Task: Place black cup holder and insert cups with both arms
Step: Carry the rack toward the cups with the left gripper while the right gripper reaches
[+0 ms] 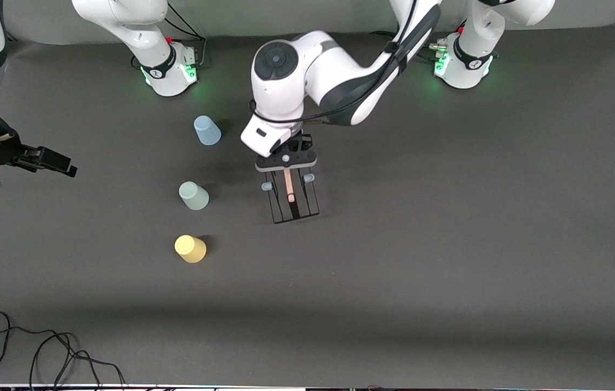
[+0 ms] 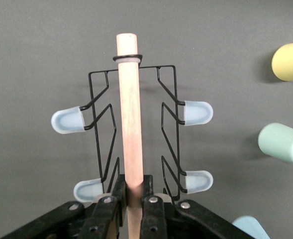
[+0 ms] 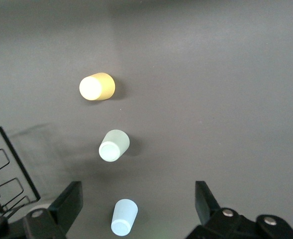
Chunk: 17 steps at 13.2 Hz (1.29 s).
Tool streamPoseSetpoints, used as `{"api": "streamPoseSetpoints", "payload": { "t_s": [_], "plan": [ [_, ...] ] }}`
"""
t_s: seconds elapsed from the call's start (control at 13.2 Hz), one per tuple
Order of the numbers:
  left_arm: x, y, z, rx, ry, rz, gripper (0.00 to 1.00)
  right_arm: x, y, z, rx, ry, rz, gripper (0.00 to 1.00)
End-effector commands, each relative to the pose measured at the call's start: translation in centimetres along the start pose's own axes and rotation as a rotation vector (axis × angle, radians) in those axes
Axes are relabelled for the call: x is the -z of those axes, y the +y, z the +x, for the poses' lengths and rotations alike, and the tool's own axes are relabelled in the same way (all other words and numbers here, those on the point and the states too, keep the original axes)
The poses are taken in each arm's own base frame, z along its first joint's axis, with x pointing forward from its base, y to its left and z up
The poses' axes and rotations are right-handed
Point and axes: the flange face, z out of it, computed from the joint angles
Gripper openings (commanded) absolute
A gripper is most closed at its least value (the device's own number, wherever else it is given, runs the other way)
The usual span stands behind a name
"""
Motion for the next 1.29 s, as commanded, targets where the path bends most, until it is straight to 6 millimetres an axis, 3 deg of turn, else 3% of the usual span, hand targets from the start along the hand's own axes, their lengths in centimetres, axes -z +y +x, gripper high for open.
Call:
{"api": "streamPoseSetpoints", "payload": {
  "t_s": [0.0, 0.08, 0.3, 0.61, 0.76, 0.84, 0.91, 1.06, 1.22],
  "plan": [
    [-2.0, 1.0, 1.1, -0.005, 0.049, -0.007, 0.0, -1.2, -3.1, -0.8, -0.057, -0.019, -0.009, 1.0],
    [-3.2, 1.5, 1.0, -0.032, 0.079, -0.009, 0.0, -2.1, -5.1, -1.2, -0.077, -0.026, -0.015, 1.0],
    [-5.7, 2.4, 0.7, -0.07, 0.099, -0.027, 0.0, -5.9, -8.1, -2.4, -0.058, 0.005, -0.011, 1.0],
    [-8.2, 2.2, 0.6, -0.052, 0.086, -0.03, 0.0, -12.4, -9.9, -4.4, -0.012, 0.039, -0.007, 1.0],
    [-8.4, 2.1, 0.9, -0.044, 0.08, -0.033, 0.03, -15.8, -9.6, -5.3, -0.011, 0.072, 0.001, 1.0],
    [-8.4, 2.0, 1.0, -0.047, 0.082, -0.031, 0.76, -17.3, -9.9, -5.7, -0.001, 0.083, 0.004, 1.0],
    [-7.8, 2.0, 1.2, -0.051, 0.09, -0.038, 0.99, -18.7, -9.8, -5.7, -0.001, 0.088, 0.005, 1.0],
    [-5.5, 1.8, 1.7, -0.054, 0.108, -0.043, 0.99, -21.7, -9.6, -5.7, -0.005, 0.087, 0.004, 1.0],
    [-1.2, -0.6, 4.8, -0.069, 0.106, -0.035, 0.99, -24.8, -9.4, -5.7, -0.006, 0.092, 0.004, 1.0]
  ]
}}
